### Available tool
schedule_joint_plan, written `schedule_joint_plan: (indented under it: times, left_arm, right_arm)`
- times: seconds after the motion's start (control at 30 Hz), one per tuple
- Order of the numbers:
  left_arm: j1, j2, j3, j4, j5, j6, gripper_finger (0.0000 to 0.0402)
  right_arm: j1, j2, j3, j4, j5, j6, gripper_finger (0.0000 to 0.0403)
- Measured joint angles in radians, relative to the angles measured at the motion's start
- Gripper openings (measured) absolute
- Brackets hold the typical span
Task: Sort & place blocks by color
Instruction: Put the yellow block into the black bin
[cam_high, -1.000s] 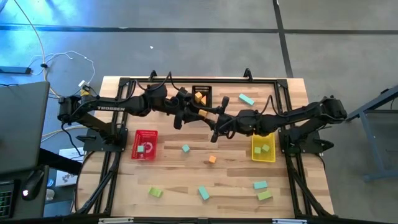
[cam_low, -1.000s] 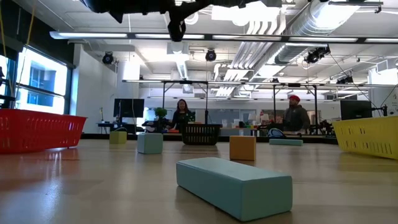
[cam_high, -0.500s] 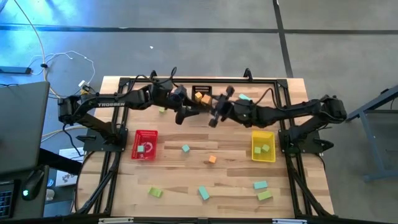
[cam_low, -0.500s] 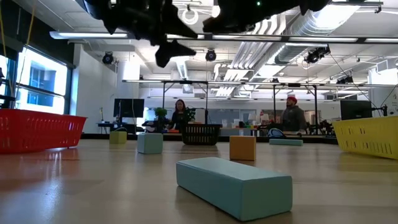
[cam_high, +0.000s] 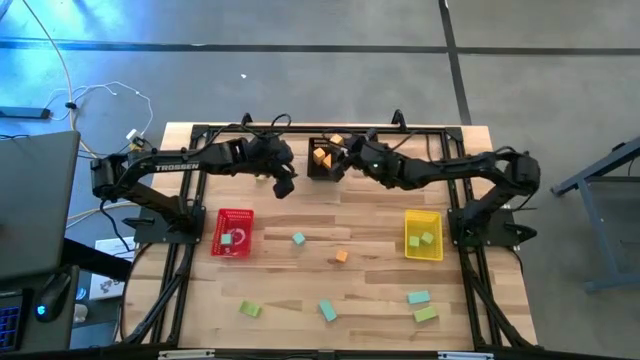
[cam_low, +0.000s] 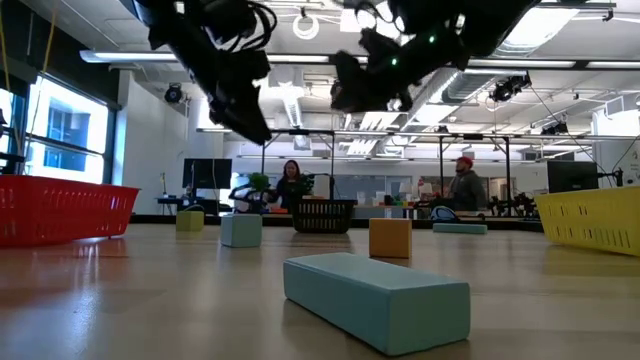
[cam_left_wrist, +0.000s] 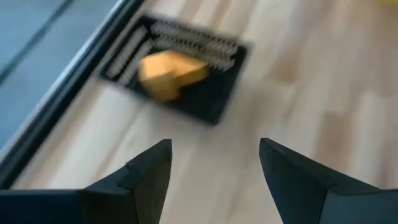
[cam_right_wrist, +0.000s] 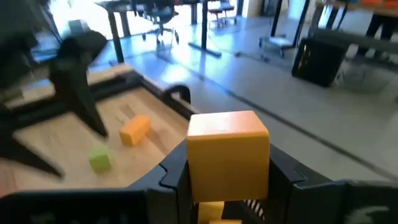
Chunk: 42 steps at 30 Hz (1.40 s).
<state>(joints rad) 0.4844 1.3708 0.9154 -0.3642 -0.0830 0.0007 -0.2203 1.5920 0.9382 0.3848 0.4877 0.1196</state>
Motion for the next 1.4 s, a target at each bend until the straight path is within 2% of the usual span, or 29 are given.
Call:
schedule_joint_plan:
  times: [0.17,0.43,0.6,0.83,1.1,1.4]
  left_arm:
    - [0.020,0.000,0.000,-0.090,-0.092,0.004,0.0229]
    - [0.054,0.000,0.000,-0.222,-0.097,-0.065,0.0229]
    - [0.071,0.000,0.000,-0.288,-0.097,-0.141,0.0229]
    - [0.086,0.000,0.000,-0.359,-0.093,-0.218,0.0229]
    - [0.086,0.002,0.000,-0.405,-0.133,-0.253,0.0229]
    - [0.092,0.064,0.000,-0.468,-0.137,-0.279,0.0229]
  right_arm:
    - [-0.020,0.098,0.000,0.067,-0.047,0.050,0.0108]
    - [-0.034,0.199,0.000,0.127,-0.077,0.157,0.0108]
    - [-0.044,0.221,0.000,0.129,-0.079,0.251,0.0108]
    - [-0.072,0.222,0.000,0.066,-0.145,0.415,0.0116]
    - [-0.072,0.222,0.000,0.023,-0.165,0.424,0.0111]
    - [-0.074,0.222,0.000,0.024,-0.193,0.395,0.0128]
